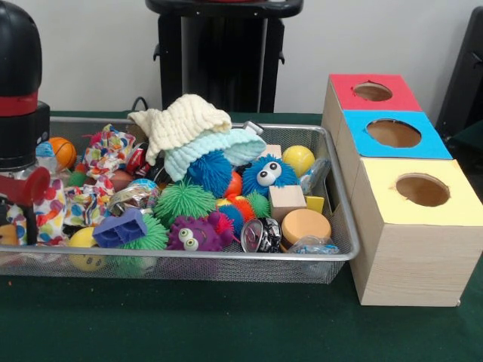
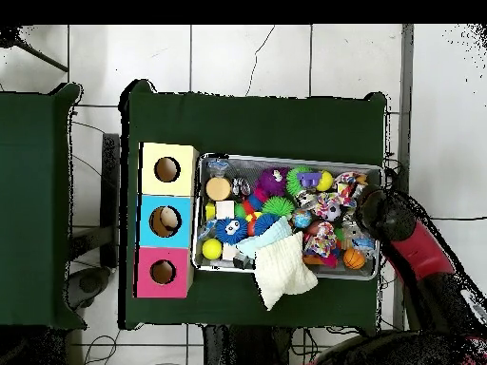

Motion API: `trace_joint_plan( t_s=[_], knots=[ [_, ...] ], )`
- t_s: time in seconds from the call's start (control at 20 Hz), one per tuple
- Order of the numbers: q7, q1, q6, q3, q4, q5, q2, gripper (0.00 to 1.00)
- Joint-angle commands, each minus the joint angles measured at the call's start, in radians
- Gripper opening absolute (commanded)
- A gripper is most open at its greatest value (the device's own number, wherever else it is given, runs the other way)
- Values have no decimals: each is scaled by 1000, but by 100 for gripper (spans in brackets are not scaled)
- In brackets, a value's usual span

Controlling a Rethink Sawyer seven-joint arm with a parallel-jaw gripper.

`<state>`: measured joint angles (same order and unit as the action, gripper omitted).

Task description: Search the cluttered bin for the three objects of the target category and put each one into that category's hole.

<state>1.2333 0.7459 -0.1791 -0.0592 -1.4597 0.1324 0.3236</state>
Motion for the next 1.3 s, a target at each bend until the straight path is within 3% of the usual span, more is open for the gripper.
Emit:
trace_joint_plan(
  t_s=[0.05, 0.95, 1.0, 1.3],
  knots=[
    [156, 39, 45, -19, -48, -55, -121, 100],
    [151, 23, 9, -1, -27, -45, -129, 100],
    [151, 22, 4, 1, -26, -42, -129, 0],
    [160, 8, -9, 18, -18, -33, -131, 0]
  ],
)
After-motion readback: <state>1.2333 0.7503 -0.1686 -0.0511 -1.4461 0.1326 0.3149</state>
